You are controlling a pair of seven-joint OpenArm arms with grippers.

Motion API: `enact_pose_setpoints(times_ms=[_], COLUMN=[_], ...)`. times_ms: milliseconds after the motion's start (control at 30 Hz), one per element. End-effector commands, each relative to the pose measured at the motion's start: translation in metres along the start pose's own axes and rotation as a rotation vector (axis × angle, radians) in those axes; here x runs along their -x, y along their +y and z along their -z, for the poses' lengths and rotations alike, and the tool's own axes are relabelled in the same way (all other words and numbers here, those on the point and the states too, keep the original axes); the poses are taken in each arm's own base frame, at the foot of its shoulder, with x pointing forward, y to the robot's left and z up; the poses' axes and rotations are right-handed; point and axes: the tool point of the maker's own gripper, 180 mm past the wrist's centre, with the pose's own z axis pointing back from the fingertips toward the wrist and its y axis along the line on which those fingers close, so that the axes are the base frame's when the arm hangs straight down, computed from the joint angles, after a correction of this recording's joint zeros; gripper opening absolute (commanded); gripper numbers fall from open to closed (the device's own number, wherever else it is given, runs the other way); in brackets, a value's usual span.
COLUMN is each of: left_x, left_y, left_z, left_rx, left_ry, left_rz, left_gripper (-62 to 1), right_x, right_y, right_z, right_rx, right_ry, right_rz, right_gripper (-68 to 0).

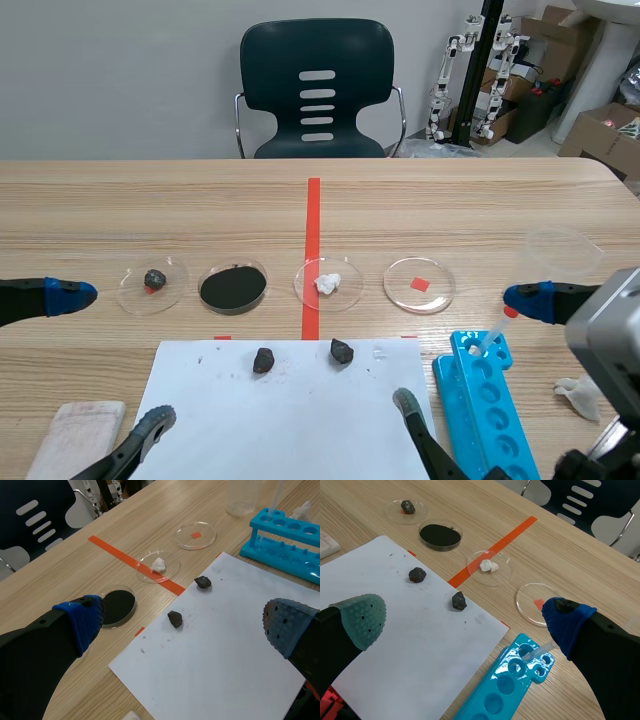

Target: Return to the home posture

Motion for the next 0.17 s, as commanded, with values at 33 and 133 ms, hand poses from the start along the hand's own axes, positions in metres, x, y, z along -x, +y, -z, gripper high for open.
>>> enact_pose_setpoints(times_ms=[33, 133], left_x=[-0.0101, -0.0101], left_y=[0.0018, 0.0018], left_z=[0.0023, 0.0023], left_rx=[-0.012, -0.012], left_ry=[-0.042, -0.042], left_rz=[-0.004, -0.004], left_gripper=[1.4, 1.4], right_x=[-0.0082, -0.0082], right_y=[-0.0032, -0.0032], right_z=[0.0007, 0.0007], right_rx=[0.0, 0.0], right_ry=[-0.033, -0.033], right_rz=[-0.009, -0.009], right_gripper=[0.4, 0.4])
